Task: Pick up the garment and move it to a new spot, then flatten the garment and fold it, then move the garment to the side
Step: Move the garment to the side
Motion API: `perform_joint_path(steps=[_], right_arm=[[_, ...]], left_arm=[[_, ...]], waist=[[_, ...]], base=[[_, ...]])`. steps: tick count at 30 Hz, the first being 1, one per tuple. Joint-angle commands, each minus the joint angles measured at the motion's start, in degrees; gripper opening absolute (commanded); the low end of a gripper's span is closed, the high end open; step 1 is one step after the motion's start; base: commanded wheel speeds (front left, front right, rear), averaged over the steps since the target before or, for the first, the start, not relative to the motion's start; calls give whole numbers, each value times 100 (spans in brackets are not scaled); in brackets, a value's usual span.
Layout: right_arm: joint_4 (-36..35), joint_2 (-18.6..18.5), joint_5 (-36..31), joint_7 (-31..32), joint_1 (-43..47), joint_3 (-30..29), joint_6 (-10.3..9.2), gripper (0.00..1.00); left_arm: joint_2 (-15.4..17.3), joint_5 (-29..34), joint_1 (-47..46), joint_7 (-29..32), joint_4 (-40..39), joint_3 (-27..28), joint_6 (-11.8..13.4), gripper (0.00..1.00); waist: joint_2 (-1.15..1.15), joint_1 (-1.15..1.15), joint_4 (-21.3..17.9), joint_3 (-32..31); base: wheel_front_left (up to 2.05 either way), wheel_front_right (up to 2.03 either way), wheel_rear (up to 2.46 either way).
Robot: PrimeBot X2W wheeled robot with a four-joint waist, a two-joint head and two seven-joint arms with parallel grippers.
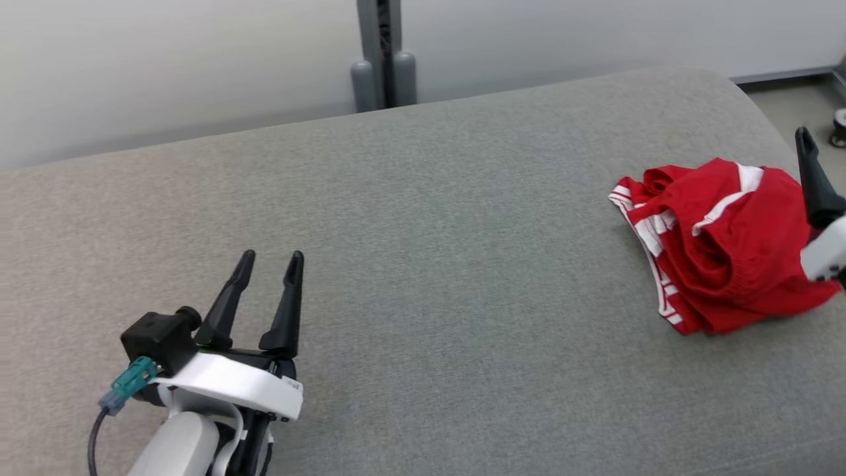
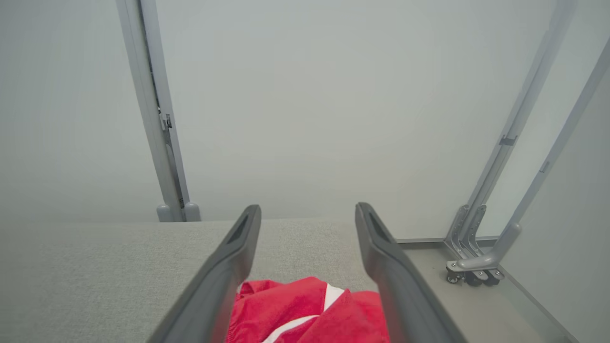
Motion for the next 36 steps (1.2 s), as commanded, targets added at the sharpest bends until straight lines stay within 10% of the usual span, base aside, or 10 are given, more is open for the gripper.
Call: perform_joint_path(steps=[1,16,36], right_arm=[[-159,17,-93,-27,206,-149,-1,100],[-3081,1069,-1091,301,3088,-1978,-1,100],[-3756,2001,-1459,80,4575,-2369,-1,100]], left_arm=[[30,26,81,-23,-36,41,24,100],[58,69,632,-27,-290,448,130,100],[-764,1688,1826,-21,-720,1346,-59,100]], waist=[[0,0,152,-92],[0,0,931,-531],[0,0,1246,-828]], base=[[0,0,0],[0,0,0],[0,0,0]])
